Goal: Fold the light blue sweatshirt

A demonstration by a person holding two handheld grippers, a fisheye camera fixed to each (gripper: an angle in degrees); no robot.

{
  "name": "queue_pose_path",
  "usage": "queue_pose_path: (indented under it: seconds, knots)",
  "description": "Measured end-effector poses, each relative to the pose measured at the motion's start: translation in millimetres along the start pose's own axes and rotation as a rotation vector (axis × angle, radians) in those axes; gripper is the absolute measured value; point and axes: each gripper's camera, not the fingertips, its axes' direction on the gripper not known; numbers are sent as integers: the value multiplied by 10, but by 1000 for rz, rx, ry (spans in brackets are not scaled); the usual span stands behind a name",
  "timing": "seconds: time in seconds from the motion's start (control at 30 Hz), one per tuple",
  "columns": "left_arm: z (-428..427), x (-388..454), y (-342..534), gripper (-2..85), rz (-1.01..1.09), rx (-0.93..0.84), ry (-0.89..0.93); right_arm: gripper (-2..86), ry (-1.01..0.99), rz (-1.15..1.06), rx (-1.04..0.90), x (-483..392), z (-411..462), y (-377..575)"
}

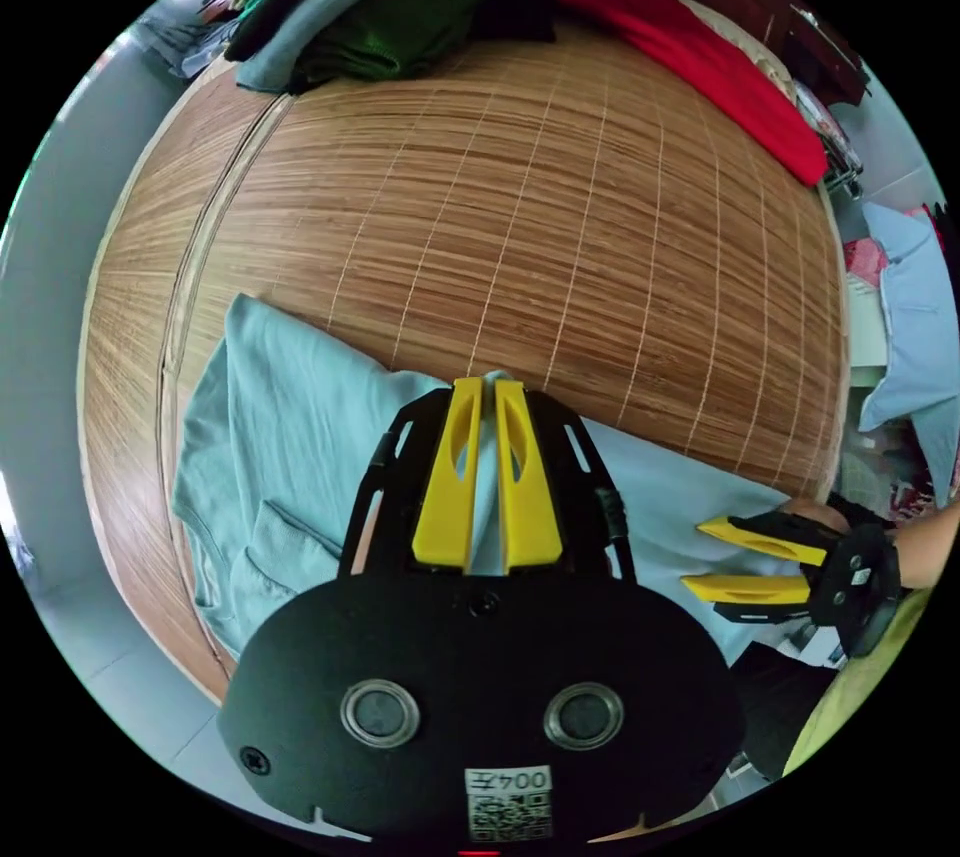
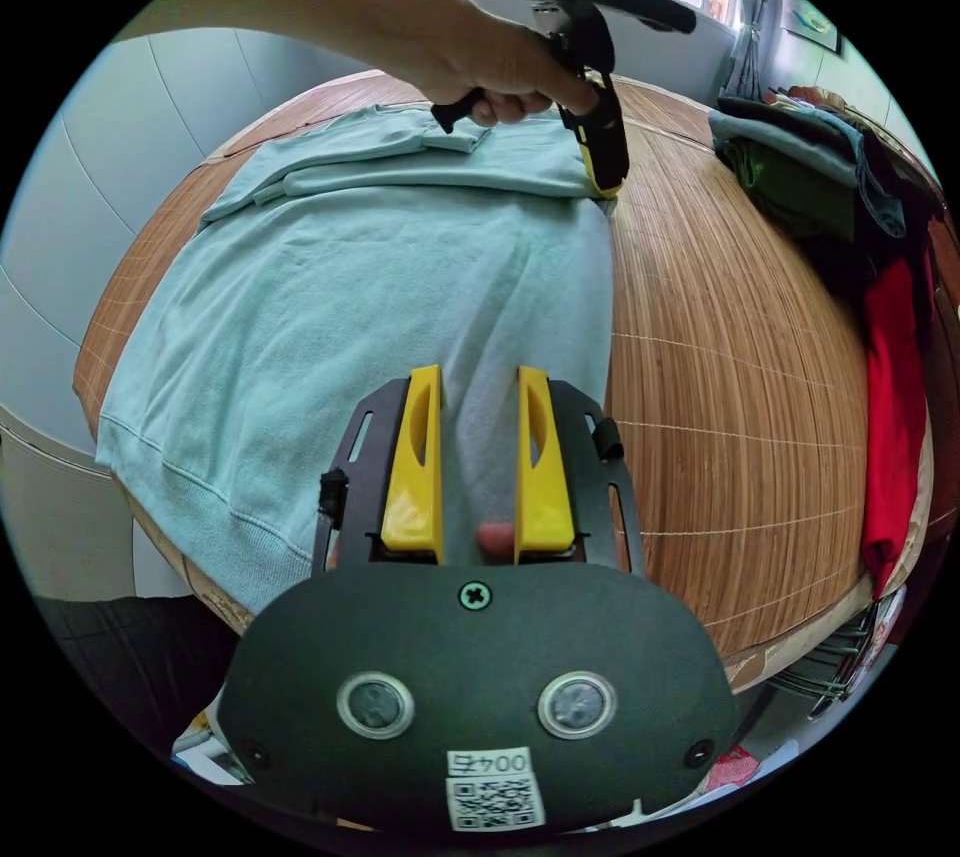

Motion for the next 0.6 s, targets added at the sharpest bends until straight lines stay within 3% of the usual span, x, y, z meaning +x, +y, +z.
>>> queue_pose_path:
  seconds: [0.1, 0.17, 0.47, 0.53, 0.6]
  knots:
    - [51, -153, -43, 16, -169, -22, 48, 116, 3, 0, 1, 3, -29, -3]
    - [96, -544, 159, 15, -533, 11, 282, 116, 4, 1, 1, 8, -55, -8]
    - [268, -1163, 840, 17, -917, 103, 843, 116, 8, -1, 0, 33, -181, -11]
    - [182, -1151, 827, 18, -836, 108, 782, 116, 12, -3, 0, 34, -208, -12]
    - [-41, -1002, 639, 20, -653, 90, 571, 116, 15, -4, 0, 37, -235, -13]
